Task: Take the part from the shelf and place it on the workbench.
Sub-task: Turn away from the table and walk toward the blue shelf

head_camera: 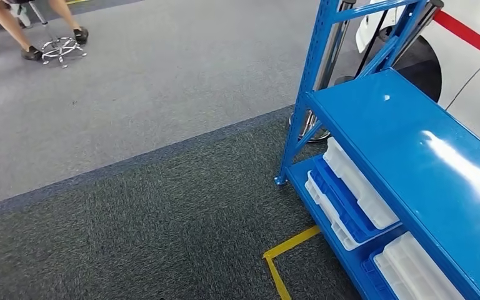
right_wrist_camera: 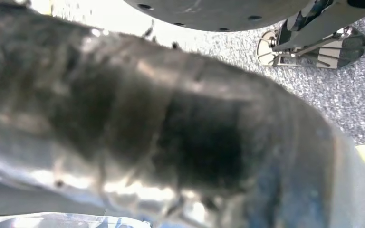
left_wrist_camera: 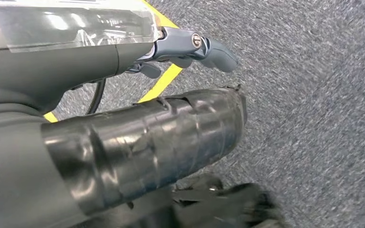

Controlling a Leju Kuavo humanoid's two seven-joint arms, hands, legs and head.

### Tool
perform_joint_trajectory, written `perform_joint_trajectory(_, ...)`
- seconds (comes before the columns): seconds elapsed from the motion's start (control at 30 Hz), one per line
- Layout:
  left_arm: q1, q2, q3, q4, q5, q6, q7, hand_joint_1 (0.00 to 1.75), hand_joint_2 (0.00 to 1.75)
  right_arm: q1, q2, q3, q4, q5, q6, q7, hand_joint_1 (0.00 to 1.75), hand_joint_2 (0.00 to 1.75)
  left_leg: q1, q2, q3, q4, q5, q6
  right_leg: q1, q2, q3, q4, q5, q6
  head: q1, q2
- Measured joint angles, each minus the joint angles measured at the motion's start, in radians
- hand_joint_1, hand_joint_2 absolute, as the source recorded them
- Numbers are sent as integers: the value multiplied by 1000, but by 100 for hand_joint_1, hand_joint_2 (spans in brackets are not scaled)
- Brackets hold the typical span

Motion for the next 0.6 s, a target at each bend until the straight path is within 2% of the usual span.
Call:
perform_joint_trajectory(0.03,1,1,0,0,1,0,-2,0,0,0,0,0,1,2,2,4,0,0,1,-3,11,-34,33,1,0,14,2,2,-1,1,0,0)
perform_joint_trajectory(0.07,1,2,0,0,2,-1,-4,0,0,1,0,0,1,4,3,8,0,0,2,-14,34,-98,76,2,-1,27,2,4,-2,3,0,0)
perform_joint_trajectory(0.1,1,2,0,0,2,-1,-5,0,0,0,0,0,2,8,4,12,0,0,4,-40,59,-165,111,5,-1,39,0,9,-4,6,0,0)
perform_joint_trajectory(0.13,1,3,0,0,1,-2,-5,0,0,0,0,0,3,11,4,15,0,0,6,-65,78,-218,133,7,0,51,-5,15,-6,11,0,0)
perform_joint_trajectory(0.17,1,3,0,0,0,-3,-5,0,0,-1,0,0,4,13,4,17,0,0,6,-86,89,-251,143,9,-1,61,-11,20,-7,17,1,0)
perform_joint_trajectory(0.2,1,3,0,0,0,-4,-3,0,0,0,1,0,4,14,4,17,0,0,5,-95,91,-261,141,11,-2,72,-17,23,-7,24,1,0)
perform_joint_trajectory(0.27,1,3,0,0,-2,-6,1,0,0,3,0,0,4,15,3,17,0,0,4,-76,93,-268,144,20,-6,88,-23,23,-4,36,1,0)
perform_joint_trajectory(0.3,1,2,0,0,-3,-7,4,0,0,6,0,0,4,15,3,17,0,0,5,-64,96,-272,146,27,-5,77,-26,30,-10,41,2,0)
perform_joint_trajectory(0.33,1,2,0,0,-5,-7,6,0,0,6,0,0,4,15,2,17,0,0,7,-51,98,-277,149,33,-4,54,-36,53,-25,46,3,0)
perform_joint_trajectory(0.4,3,2,0,0,-8,-8,10,0,0,6,0,0,4,15,2,18,0,0,7,-24,100,-281,150,40,-3,-3,-87,160,-85,54,4,0)
perform_joint_trajectory(0.43,5,2,0,0,-9,-8,12,0,0,5,0,0,4,15,2,18,0,0,6,-9,100,-281,149,42,-4,-18,-122,228,-115,57,4,0)
perform_joint_trajectory(0.47,7,2,0,0,-9,-9,13,0,0,6,0,0,4,14,2,18,0,0,5,6,100,-280,147,42,-5,-25,-151,284,-134,60,4,0)
perform_joint_trajectory(0.5,7,2,0,0,-8,-9,14,0,0,6,0,0,4,14,1,18,0,0,5,20,101,-280,145,42,-6,-29,-163,306,-133,61,4,0)
perform_joint_trajectory(0.53,7,2,0,0,-8,-9,15,0,0,8,0,0,4,13,1,18,0,0,5,32,104,-280,143,42,-7,-32,-154,289,-112,61,4,0)
perform_joint_trajectory(0.57,6,2,0,0,-8,-10,15,0,0,9,0,0,4,12,1,19,0,0,5,43,107,-280,140,40,-6,-39,-125,235,-78,59,4,0)
perform_joint_trajectory(0.6,6,1,0,0,-8,-10,16,0,0,11,0,0,4,12,1,20,0,0,5,53,112,-280,137,37,-4,-56,-85,161,-43,54,4,0)
